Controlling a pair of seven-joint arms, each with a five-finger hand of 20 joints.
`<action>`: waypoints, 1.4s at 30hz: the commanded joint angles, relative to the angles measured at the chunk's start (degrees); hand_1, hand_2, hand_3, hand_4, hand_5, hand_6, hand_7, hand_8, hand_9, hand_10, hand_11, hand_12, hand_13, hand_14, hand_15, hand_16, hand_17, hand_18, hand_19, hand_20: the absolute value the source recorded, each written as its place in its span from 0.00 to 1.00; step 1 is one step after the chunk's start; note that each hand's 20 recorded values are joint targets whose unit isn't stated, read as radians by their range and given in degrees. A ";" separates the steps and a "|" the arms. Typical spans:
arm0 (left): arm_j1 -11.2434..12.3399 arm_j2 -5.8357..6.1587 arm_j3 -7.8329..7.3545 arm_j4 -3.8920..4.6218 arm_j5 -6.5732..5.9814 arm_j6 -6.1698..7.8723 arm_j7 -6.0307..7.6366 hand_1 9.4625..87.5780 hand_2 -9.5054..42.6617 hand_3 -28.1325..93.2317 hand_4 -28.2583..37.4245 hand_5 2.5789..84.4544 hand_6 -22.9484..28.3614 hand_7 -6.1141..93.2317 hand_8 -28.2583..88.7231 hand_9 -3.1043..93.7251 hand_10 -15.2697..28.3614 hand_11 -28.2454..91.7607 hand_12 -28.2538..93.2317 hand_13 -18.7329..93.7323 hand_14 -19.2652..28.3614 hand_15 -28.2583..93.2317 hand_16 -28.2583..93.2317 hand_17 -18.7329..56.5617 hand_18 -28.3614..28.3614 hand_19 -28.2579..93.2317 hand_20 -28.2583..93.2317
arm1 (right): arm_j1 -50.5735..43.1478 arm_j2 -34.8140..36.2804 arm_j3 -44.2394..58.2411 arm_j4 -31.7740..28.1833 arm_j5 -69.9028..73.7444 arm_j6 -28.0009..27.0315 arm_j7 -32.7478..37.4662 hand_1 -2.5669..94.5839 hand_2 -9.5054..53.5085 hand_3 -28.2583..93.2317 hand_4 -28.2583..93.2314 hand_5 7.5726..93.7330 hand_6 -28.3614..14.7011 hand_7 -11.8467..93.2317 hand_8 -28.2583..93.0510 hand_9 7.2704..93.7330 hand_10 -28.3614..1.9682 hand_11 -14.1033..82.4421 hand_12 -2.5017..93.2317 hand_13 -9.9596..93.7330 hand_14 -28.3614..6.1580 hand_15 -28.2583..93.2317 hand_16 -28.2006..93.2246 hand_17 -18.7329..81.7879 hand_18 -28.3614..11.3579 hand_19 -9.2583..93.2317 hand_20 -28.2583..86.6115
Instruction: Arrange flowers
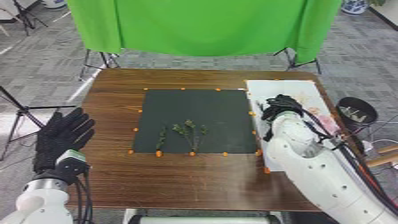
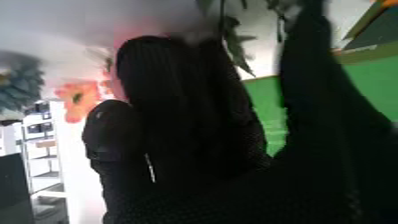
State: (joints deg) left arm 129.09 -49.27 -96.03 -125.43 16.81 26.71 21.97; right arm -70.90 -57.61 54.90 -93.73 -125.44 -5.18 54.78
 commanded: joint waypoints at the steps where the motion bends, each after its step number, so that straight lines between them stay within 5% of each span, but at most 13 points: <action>1: 0.08 -0.55 -0.41 0.38 -1.73 -1.30 -0.12 0.23 0.49 0.81 0.00 0.56 0.67 0.20 0.17 0.44 0.74 0.43 0.31 0.41 0.77 0.58 0.15 0.16 0.79 0.59 0.28 | -3.77 -0.89 -1.82 1.39 0.77 0.61 -0.05 0.66 0.00 0.76 0.00 0.79 0.62 0.45 0.29 0.87 0.56 0.24 0.41 0.81 0.60 0.66 0.54 0.59 0.13 0.98 0.53; 11: 0.54 -0.65 -0.41 0.29 -2.08 -1.54 0.18 0.24 0.47 0.81 0.00 0.56 0.67 0.20 0.17 0.44 0.74 0.43 0.32 0.41 0.77 0.58 0.15 0.16 0.79 0.59 0.28 | -4.84 -0.03 -2.73 0.78 -1.22 8.89 -0.63 0.66 0.00 0.85 0.00 0.78 0.67 0.59 0.34 0.96 0.67 0.25 0.47 0.92 0.76 0.56 0.62 0.66 0.14 0.99 0.54; 24: 1.29 -0.43 -0.82 0.21 -2.50 -1.76 0.71 0.26 0.45 0.81 0.00 0.56 0.66 0.21 0.17 0.44 0.74 0.44 0.32 0.41 0.77 0.58 0.15 0.16 0.79 0.59 0.28 | -6.47 3.69 -1.70 -6.89 -3.36 20.14 -0.28 0.64 0.00 0.88 0.05 0.75 0.67 0.66 0.32 0.97 0.66 0.27 0.52 0.92 0.74 0.58 0.64 0.67 0.12 0.99 0.53; 34: 1.93 0.02 -1.46 0.02 -2.74 -1.85 0.70 0.25 0.46 0.80 0.00 0.56 0.66 0.21 0.17 0.44 0.74 0.43 0.32 0.41 0.77 0.58 0.15 0.16 0.79 0.59 0.28 | -9.75 -3.31 0.73 -17.33 9.62 21.33 3.80 0.64 0.00 0.88 0.05 0.74 0.66 0.68 0.33 0.96 0.65 0.28 0.52 0.91 0.72 0.59 0.63 0.66 0.11 0.99 0.53; 37: 1.67 0.34 -1.49 0.02 -2.66 -1.41 0.96 0.25 0.46 0.81 0.00 0.56 0.66 0.21 0.17 0.44 0.74 0.43 0.32 0.41 0.77 0.58 0.15 0.16 0.79 0.59 0.28 | -10.28 -4.61 -0.95 -18.60 10.38 18.40 2.47 0.63 0.00 0.89 0.07 0.73 0.65 0.68 0.33 0.95 0.65 0.29 0.53 0.90 0.69 0.60 0.63 0.65 0.11 0.99 0.53; 39: 1.85 0.49 -1.48 -0.12 -1.49 -0.85 0.82 0.25 0.46 0.80 0.00 0.56 0.67 0.21 0.17 0.44 0.74 0.43 0.32 0.41 0.77 0.58 0.15 0.16 0.79 0.59 0.28 | -10.27 -5.53 -1.99 -18.49 10.38 17.89 2.60 0.62 0.00 0.89 0.08 0.72 0.65 0.69 0.33 0.94 0.65 0.29 0.53 0.90 0.67 0.61 0.62 0.65 0.11 0.99 0.53; 42: 1.48 0.51 -1.30 -0.04 -1.86 -1.18 0.58 0.25 0.46 0.81 0.00 0.56 0.66 0.20 0.17 0.44 0.74 0.43 0.32 0.41 0.77 0.58 0.15 0.16 0.79 0.59 0.28 | -10.47 -6.02 -3.22 -18.34 9.69 17.36 2.67 0.62 0.00 0.89 0.09 0.71 0.65 0.69 0.34 0.94 0.65 0.30 0.53 0.89 0.67 0.62 0.62 0.64 0.11 0.99 0.52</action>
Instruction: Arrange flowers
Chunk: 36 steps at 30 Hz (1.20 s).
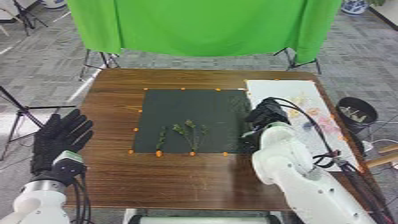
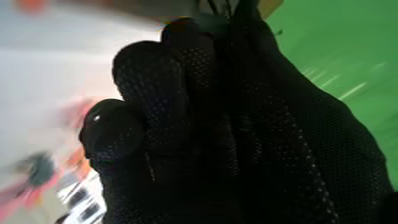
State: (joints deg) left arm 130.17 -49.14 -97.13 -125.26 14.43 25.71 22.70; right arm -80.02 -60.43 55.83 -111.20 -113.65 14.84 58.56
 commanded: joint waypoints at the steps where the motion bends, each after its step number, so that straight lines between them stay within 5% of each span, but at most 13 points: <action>1: 0.39 0.36 -0.17 -0.19 0.68 -0.08 -0.19 0.25 0.46 0.81 0.00 0.56 0.67 0.20 0.17 0.44 0.74 0.43 0.32 0.41 0.77 0.58 0.15 0.16 0.79 0.59 0.28 | -1.43 -3.33 -4.45 -0.70 -2.74 -3.10 -1.39 0.62 0.00 0.89 0.09 0.71 0.65 0.69 0.34 0.94 0.64 0.30 0.53 0.89 0.67 0.62 0.62 0.64 0.11 0.99 0.52; 9: 0.76 0.22 -0.25 -0.21 1.96 0.59 -0.37 0.25 0.47 0.81 0.00 0.56 0.67 0.20 0.17 0.44 0.74 0.43 0.32 0.41 0.77 0.58 0.15 0.16 0.79 0.59 0.29 | -2.34 -2.95 -8.60 1.25 -12.35 -5.77 -2.85 0.62 0.00 0.89 0.09 0.70 0.65 0.70 0.34 0.93 0.64 0.31 0.53 0.88 0.66 0.64 0.61 0.64 0.11 1.00 0.52; 15: 0.80 0.34 -0.23 -0.41 0.48 1.40 0.40 0.24 0.47 0.81 0.00 0.56 0.67 0.20 0.17 0.44 0.74 0.43 0.32 0.41 0.77 0.58 0.15 0.16 0.79 0.59 0.29 | -3.00 -3.81 -9.05 1.03 -12.54 -6.63 -2.14 0.62 0.00 0.89 0.09 0.70 0.65 0.70 0.33 0.93 0.64 0.32 0.53 0.88 0.65 0.64 0.61 0.64 0.10 1.00 0.52; 18: 0.82 0.44 -0.19 -0.45 -0.94 1.15 0.88 0.24 0.47 0.81 0.00 0.56 0.67 0.21 0.17 0.44 0.74 0.44 0.32 0.41 0.77 0.58 0.15 0.16 0.79 0.59 0.29 | -3.16 -4.10 -9.15 1.02 -12.30 -7.04 -1.62 0.62 0.00 0.89 0.09 0.70 0.65 0.70 0.33 0.93 0.64 0.32 0.53 0.88 0.65 0.64 0.60 0.64 0.10 1.00 0.52; 21: 0.84 0.51 -0.11 -0.53 -4.98 0.81 2.62 0.24 0.47 0.81 0.00 0.57 0.67 0.21 0.17 0.44 0.74 0.44 0.32 0.41 0.77 0.59 0.15 0.16 0.79 0.59 0.29 | -3.37 -4.36 -9.10 1.43 -12.36 -8.10 -1.07 0.62 0.00 0.88 0.08 0.70 0.64 0.69 0.34 0.93 0.64 0.32 0.53 0.88 0.64 0.64 0.61 0.64 0.10 1.00 0.52; 25: 1.13 0.67 -0.20 -0.65 -5.47 1.06 3.11 0.24 0.48 0.81 0.00 0.57 0.67 0.21 0.17 0.45 0.74 0.44 0.32 0.42 0.77 0.59 0.15 0.16 0.80 0.60 0.29 | -4.01 -4.46 -8.57 1.73 -11.74 -9.10 -0.94 0.61 0.00 0.87 0.05 0.70 0.63 0.65 0.33 0.91 0.61 0.32 0.52 0.86 0.61 0.65 0.59 0.63 0.09 1.00 0.51; 28: 0.98 0.81 -0.04 -0.60 -7.84 0.82 4.24 0.24 0.48 0.81 0.00 0.57 0.67 0.21 0.17 0.45 0.74 0.44 0.32 0.42 0.77 0.60 0.15 0.16 0.80 0.60 0.29 | -4.27 -4.75 -8.11 1.81 -11.18 -9.81 -0.44 0.59 0.00 0.86 0.04 0.68 0.62 0.63 0.33 0.88 0.59 0.30 0.49 0.84 0.60 0.66 0.58 0.62 0.09 1.00 0.51; 32: 1.10 1.10 0.25 -0.60 -7.80 1.20 5.16 0.24 0.48 0.81 0.00 0.57 0.67 0.21 0.17 0.44 0.74 0.45 0.32 0.42 0.77 0.60 0.15 0.16 0.79 0.60 0.29 | -4.65 -4.48 -7.87 1.21 -10.51 -9.79 -0.53 0.58 0.00 0.86 0.03 0.64 0.59 0.60 0.32 0.85 0.56 0.29 0.47 0.83 0.58 0.67 0.57 0.62 0.09 1.00 0.50; 36: 0.84 1.32 0.82 -0.02 -9.49 -0.54 6.83 0.24 0.47 0.82 0.00 0.56 0.66 0.21 0.17 0.41 0.73 0.45 0.32 0.41 0.77 0.60 0.15 0.16 0.79 0.60 0.29 | -5.30 -4.37 -7.32 0.47 -10.38 -9.86 -0.55 0.54 0.00 0.89 0.02 0.58 0.53 0.54 0.27 0.75 0.44 0.38 0.34 0.80 0.56 0.67 0.54 0.61 0.10 1.00 0.49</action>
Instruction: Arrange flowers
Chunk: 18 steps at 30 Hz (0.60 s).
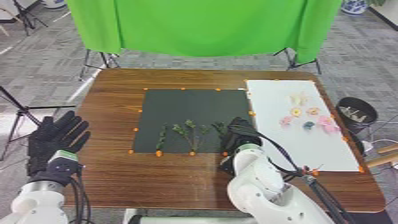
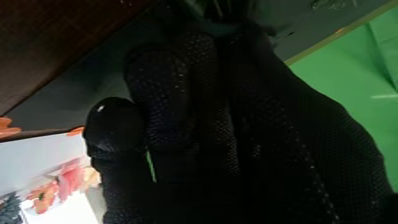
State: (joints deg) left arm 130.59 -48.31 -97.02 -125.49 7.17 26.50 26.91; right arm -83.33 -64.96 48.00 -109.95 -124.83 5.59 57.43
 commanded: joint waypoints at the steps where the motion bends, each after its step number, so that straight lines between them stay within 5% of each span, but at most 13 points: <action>1: 0.40 0.39 0.66 -0.06 -2.03 -1.10 2.47 0.24 0.46 0.82 0.00 0.55 0.66 0.21 0.17 0.41 0.73 0.45 0.32 0.41 0.77 0.60 0.15 0.16 0.79 0.59 0.29 | -2.09 0.23 0.61 -0.95 0.90 -0.55 0.66 0.54 0.00 0.90 0.02 0.57 0.51 0.53 0.20 0.72 0.40 0.42 0.31 0.79 0.56 0.67 0.54 0.60 0.10 1.00 0.48; 4: 0.28 0.33 0.80 0.03 -1.84 -1.41 2.23 0.24 0.46 0.82 0.00 0.55 0.66 0.22 0.17 0.40 0.72 0.45 0.32 0.41 0.76 0.60 0.15 0.16 0.79 0.59 0.29 | -2.38 0.28 1.12 -1.07 1.07 -0.22 0.85 0.52 0.00 0.91 0.02 0.55 0.49 0.51 0.11 0.69 0.35 0.44 0.26 0.79 0.55 0.67 0.53 0.60 0.10 1.00 0.47; 10: 0.19 0.35 0.80 0.13 -1.34 -1.67 2.11 0.24 0.45 0.82 0.00 0.54 0.66 0.22 0.17 0.40 0.72 0.44 0.32 0.41 0.76 0.60 0.15 0.16 0.79 0.59 0.29 | -2.87 0.93 2.18 -2.00 1.08 0.48 1.25 0.50 0.00 0.92 0.02 0.53 0.47 0.48 0.11 0.66 0.31 0.45 0.25 0.78 0.52 0.68 0.52 0.60 0.10 1.00 0.46; 18: 0.62 0.24 0.57 -0.07 -1.42 -1.61 2.30 0.24 0.45 0.82 0.00 0.54 0.66 0.22 0.17 0.40 0.72 0.44 0.33 0.41 0.76 0.59 0.16 0.16 0.79 0.59 0.29 | -6.07 2.41 5.12 -6.68 3.64 -3.58 0.21 0.45 0.00 0.93 0.02 0.53 0.43 0.32 0.14 0.65 0.27 0.42 0.23 0.77 0.44 0.72 0.44 0.60 0.09 1.00 0.46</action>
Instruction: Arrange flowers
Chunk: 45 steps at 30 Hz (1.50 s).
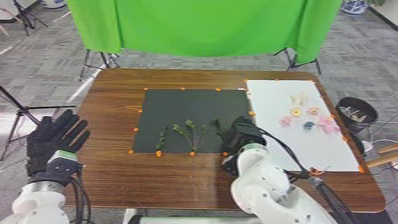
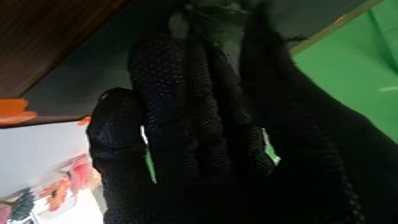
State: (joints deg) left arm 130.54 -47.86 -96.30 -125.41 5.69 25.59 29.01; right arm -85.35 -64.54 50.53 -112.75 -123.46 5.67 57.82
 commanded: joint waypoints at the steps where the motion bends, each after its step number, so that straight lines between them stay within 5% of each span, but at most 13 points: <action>1: 0.81 -0.18 -0.12 -0.24 -0.15 -0.46 0.52 0.24 0.45 0.82 0.00 0.54 0.66 0.22 0.17 0.40 0.72 0.44 0.33 0.41 0.76 0.59 0.16 0.16 0.79 0.58 0.29 | -4.44 2.07 2.98 -4.37 2.70 -4.43 -0.17 0.44 0.00 0.92 0.02 0.52 0.42 0.31 0.14 0.65 0.27 0.42 0.23 0.77 0.43 0.72 0.44 0.60 0.09 1.00 0.46; 7: 0.84 -0.32 -0.24 -0.31 -0.11 -0.19 0.27 0.24 0.45 0.82 0.00 0.54 0.66 0.22 0.17 0.40 0.72 0.44 0.33 0.40 0.76 0.59 0.16 0.16 0.79 0.58 0.30 | -5.47 2.65 3.45 -5.94 2.99 -4.26 -0.33 0.41 0.00 0.90 0.04 0.52 0.40 0.26 0.16 0.63 0.24 0.35 0.20 0.77 0.42 0.70 0.41 0.60 0.09 1.00 0.44; 15: 0.78 -0.48 -0.12 -0.23 -0.03 -0.45 -0.04 0.24 0.46 0.82 0.00 0.54 0.66 0.22 0.17 0.41 0.72 0.45 0.33 0.41 0.76 0.60 0.16 0.16 0.79 0.58 0.30 | -6.43 2.17 4.53 -7.44 4.69 -11.65 -1.30 0.54 0.15 0.84 0.04 0.78 0.50 0.37 0.32 0.74 0.31 0.33 0.20 0.82 0.45 0.67 0.42 0.61 0.10 1.00 0.43; 21: 1.09 -0.65 -0.18 -0.26 -0.01 -0.43 -0.10 0.24 0.46 0.82 0.00 0.54 0.66 0.22 0.17 0.41 0.72 0.45 0.33 0.41 0.76 0.60 0.15 0.16 0.79 0.58 0.30 | -7.05 2.04 4.84 -7.83 4.78 -13.67 -1.62 0.55 0.14 0.84 0.05 0.80 0.51 0.36 0.33 0.77 0.33 0.33 0.20 0.82 0.45 0.66 0.42 0.61 0.10 1.00 0.44; 30: 1.89 -0.66 -0.36 -0.60 -0.20 -0.64 -0.06 0.24 0.47 0.82 0.00 0.55 0.66 0.22 0.17 0.41 0.73 0.45 0.33 0.41 0.76 0.60 0.15 0.16 0.79 0.58 0.30 | -7.29 2.09 5.17 -8.36 6.38 -10.60 -4.00 0.53 0.12 0.84 0.05 0.76 0.51 0.36 0.31 0.74 0.33 0.32 0.20 0.81 0.45 0.66 0.43 0.60 0.12 0.99 0.43; 31: 0.75 -1.04 -0.19 -0.18 0.23 -0.33 -0.99 0.24 0.47 0.81 0.00 0.55 0.66 0.22 0.17 0.41 0.73 0.45 0.33 0.41 0.76 0.60 0.15 0.16 0.79 0.59 0.30 | -7.37 2.00 5.26 -8.40 6.57 -10.75 -4.11 0.52 0.12 0.84 0.05 0.76 0.51 0.36 0.31 0.74 0.33 0.32 0.20 0.80 0.45 0.66 0.43 0.60 0.11 0.99 0.43; 38: 0.58 -1.39 -0.31 0.06 0.08 -0.22 -1.22 0.24 0.48 0.81 0.00 0.55 0.66 0.22 0.17 0.42 0.73 0.45 0.33 0.41 0.76 0.60 0.15 0.16 0.79 0.59 0.30 | -7.38 2.63 5.17 -8.39 5.50 -9.39 -3.94 0.50 0.11 0.84 0.05 0.75 0.51 0.36 0.30 0.73 0.33 0.32 0.20 0.80 0.44 0.66 0.43 0.60 0.11 0.99 0.44; 45: 0.68 -1.51 -0.63 0.11 0.42 -0.39 -1.79 0.24 0.48 0.81 0.00 0.55 0.66 0.22 0.17 0.42 0.73 0.45 0.32 0.41 0.76 0.60 0.15 0.16 0.79 0.59 0.30 | -6.92 4.49 5.46 -8.81 2.18 -0.69 -4.00 0.47 0.11 0.85 0.05 0.75 0.51 0.36 0.30 0.73 0.31 0.32 0.20 0.80 0.45 0.66 0.42 0.60 0.11 0.99 0.44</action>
State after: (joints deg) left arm 131.04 -48.82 -96.48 -125.42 5.75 25.61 28.18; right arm -91.94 -62.07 56.05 -121.08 -116.97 -3.26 53.85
